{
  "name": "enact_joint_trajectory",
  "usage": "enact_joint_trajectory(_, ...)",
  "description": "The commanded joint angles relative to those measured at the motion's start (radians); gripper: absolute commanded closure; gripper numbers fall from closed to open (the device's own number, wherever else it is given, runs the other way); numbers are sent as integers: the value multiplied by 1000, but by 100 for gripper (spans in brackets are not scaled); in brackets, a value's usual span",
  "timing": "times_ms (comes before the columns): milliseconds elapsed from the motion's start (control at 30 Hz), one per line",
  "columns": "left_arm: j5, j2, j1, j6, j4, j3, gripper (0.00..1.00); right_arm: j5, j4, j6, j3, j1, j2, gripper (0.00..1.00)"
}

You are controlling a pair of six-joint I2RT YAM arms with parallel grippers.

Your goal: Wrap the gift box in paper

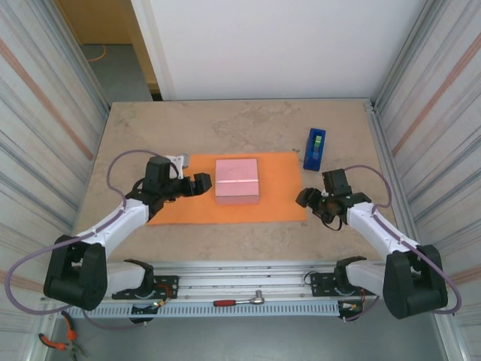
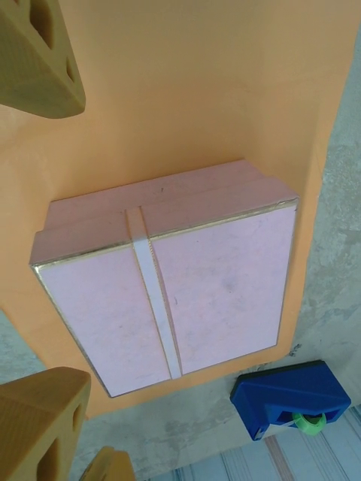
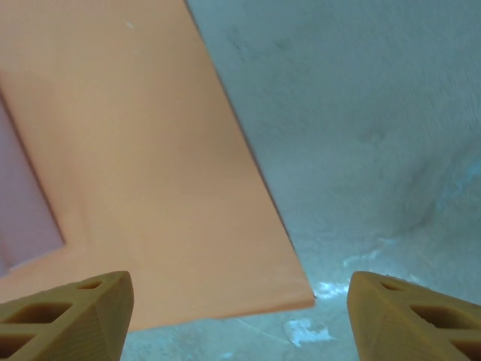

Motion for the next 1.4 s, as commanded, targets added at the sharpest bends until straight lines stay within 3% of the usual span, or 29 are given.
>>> enact_joint_trajectory(0, 4, -20, -1, -5, -14, -4, 13, 0, 14, 27, -33, 2, 25, 31)
enact_joint_trajectory(567, 26, 12, -2, -5, -3, 13, 13, 37, 79, 102, -47, 149, 86, 44)
enact_joint_trajectory(933, 36, 6, -2, -5, 5, 8, 12, 136, 7, 155, -93, 154, -31, 45)
enact_joint_trajectory(1367, 38, 2, -1, -1, 2, 9, 12, 114, 57, 168, -86, 153, 28, 52)
